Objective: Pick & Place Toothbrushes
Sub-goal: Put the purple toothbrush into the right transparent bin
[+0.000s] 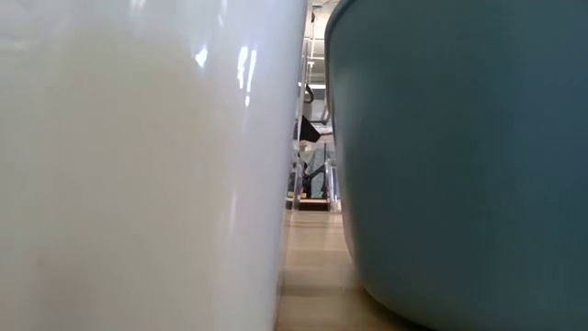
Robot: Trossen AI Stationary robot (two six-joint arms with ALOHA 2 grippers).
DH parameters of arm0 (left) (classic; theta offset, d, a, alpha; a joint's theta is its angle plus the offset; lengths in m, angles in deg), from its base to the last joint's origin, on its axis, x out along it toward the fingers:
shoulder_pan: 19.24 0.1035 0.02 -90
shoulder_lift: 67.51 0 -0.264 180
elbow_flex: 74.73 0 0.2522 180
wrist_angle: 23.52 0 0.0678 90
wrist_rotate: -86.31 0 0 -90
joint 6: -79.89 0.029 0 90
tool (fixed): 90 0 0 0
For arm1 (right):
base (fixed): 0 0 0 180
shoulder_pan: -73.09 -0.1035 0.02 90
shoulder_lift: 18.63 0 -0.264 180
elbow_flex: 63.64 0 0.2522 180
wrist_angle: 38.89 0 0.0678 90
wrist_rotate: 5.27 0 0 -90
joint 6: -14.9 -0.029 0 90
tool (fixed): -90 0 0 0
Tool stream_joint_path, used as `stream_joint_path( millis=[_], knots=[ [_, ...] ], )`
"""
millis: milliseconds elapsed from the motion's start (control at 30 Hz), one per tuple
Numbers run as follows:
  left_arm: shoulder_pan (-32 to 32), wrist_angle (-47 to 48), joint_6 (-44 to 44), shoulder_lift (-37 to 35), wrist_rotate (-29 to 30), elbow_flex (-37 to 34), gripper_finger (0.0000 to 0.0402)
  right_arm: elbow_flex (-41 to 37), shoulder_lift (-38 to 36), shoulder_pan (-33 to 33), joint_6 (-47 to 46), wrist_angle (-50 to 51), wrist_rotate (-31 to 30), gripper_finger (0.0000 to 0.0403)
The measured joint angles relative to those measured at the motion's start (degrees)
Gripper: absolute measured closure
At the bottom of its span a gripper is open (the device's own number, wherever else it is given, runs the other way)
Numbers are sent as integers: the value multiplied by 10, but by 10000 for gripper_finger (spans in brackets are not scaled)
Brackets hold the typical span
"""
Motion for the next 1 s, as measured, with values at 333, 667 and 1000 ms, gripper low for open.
stream_joint_path(
  millis=[333,667,1000],
  knots=[
    [-2,-5,-5,0,6,0,357,0,0,8,11,22,0,387],
    [-9,4,-21,-105,-1,-16,303,0,-3,13,33,34,-28,387],
    [-17,10,-11,-385,-2,-160,261,0,-128,165,98,39,-120,387]
  ],
)
